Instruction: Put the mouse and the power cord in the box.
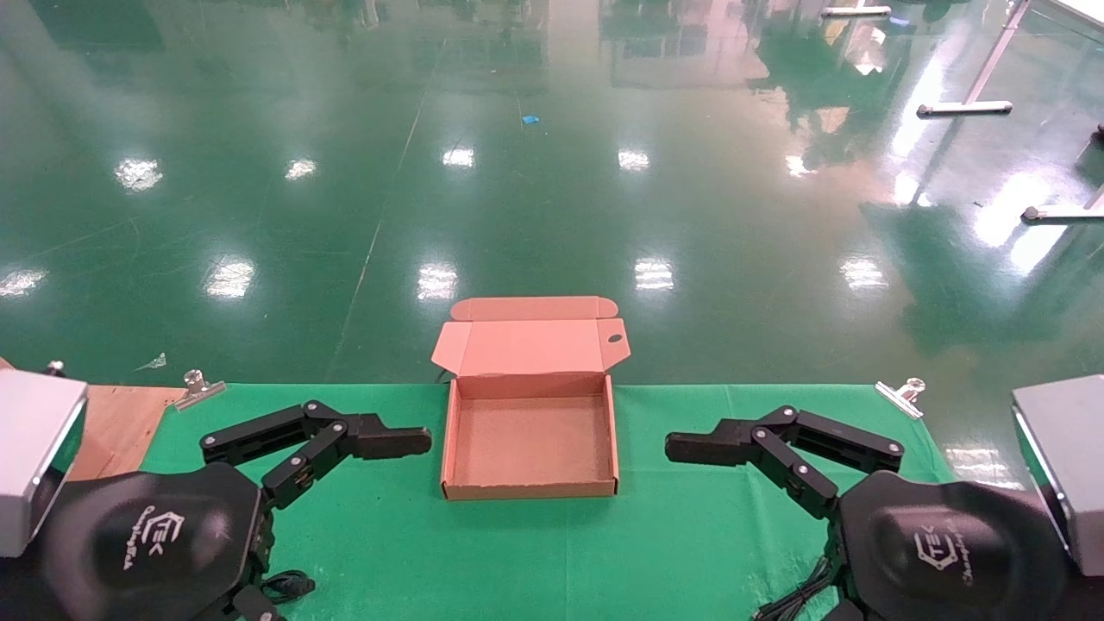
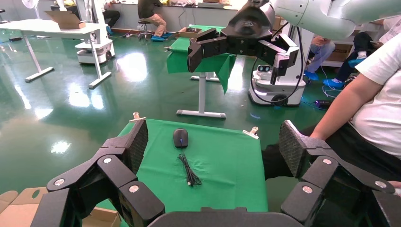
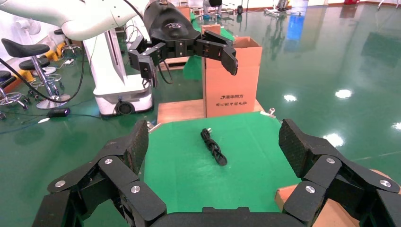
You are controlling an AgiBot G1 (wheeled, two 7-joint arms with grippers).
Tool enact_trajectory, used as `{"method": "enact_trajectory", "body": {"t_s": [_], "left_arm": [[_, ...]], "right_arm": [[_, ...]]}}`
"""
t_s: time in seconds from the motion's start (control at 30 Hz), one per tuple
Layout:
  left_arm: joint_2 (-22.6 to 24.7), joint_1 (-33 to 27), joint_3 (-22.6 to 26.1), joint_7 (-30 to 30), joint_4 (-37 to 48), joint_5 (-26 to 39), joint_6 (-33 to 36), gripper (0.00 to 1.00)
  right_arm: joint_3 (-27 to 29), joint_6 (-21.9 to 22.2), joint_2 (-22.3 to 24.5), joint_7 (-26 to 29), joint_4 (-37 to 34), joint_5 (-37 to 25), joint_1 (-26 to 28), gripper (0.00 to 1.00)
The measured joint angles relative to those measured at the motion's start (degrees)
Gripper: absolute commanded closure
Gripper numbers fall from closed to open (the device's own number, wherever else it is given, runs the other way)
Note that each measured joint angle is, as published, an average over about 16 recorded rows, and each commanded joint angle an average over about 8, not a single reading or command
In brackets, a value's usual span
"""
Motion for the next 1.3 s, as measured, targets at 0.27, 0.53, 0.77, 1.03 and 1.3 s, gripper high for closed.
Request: {"method": "enact_trajectory", "body": {"t_s": [0.27,0.53,0.77,1.03,1.3], "left_arm": [[0.0,0.0,0.0,0.0,0.0,0.0,0.0,0.0],[0.0,0.0,0.0,0.0,0.0,0.0,0.0,0.0],[0.0,0.0,0.1,0.0,0.0,0.1,0.0,0.0],[0.0,-0.2,1.8,0.4,1.9,4.2,0.0,0.0],[-0.2,-1.5,5.6,2.6,7.4,13.1,1.1,0.0]], "right_arm": [[0.0,0.0,0.0,0.0,0.0,0.0,0.0,0.0],[0.0,0.0,0.0,0.0,0.0,0.0,0.0,0.0],[0.0,0.0,0.0,0.0,0.0,0.0,0.0,0.0],[-1.6,-1.2,-0.2,-1.4,-0.3,-3.5,0.7,0.0],[-8.0,-3.7,-1.4,-6.2,-1.9,-15.6,5.8,0.0]]}}
